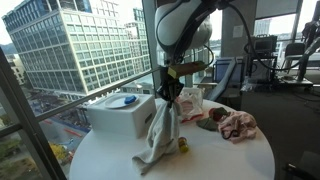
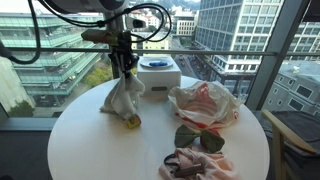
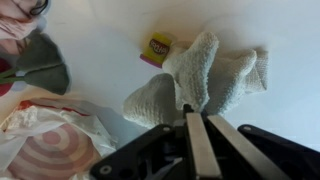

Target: Use the white towel to wipe the yellow container

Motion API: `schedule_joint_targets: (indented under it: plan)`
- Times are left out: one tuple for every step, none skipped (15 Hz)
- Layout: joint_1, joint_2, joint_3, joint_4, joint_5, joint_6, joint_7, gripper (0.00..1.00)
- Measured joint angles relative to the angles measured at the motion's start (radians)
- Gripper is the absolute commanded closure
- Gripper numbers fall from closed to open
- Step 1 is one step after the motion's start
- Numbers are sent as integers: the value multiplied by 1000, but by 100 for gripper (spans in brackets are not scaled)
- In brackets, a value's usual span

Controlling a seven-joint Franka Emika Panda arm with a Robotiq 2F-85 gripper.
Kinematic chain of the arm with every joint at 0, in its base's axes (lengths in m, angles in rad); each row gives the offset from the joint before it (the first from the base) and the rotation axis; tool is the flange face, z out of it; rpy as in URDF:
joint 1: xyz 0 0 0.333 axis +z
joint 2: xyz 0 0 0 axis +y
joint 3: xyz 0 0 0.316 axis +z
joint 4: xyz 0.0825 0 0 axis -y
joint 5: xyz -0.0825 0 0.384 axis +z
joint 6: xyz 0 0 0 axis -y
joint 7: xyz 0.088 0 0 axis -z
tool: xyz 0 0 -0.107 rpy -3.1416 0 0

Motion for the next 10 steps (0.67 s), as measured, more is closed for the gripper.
schedule_joint_targets:
  plan:
    - [-11,-15,-5,-20,0,-4,13,97]
    - [-24,-28,-12,-41,0,-4,26,97]
    - [-37,-35,-20,-61,-1,-4,38,95]
    - [-51,-37,-30,-79,-6,-3,49,93]
    - [-65,-36,-40,-96,-21,0,62,70]
    - [-78,-32,-51,-113,-37,3,74,68]
    - [-91,-25,-60,-127,-41,7,77,68]
    - [-102,-16,-67,-138,-42,10,77,62]
    - [-110,-6,-72,-145,-42,12,78,55]
    - [-115,3,-75,-152,-41,15,79,46]
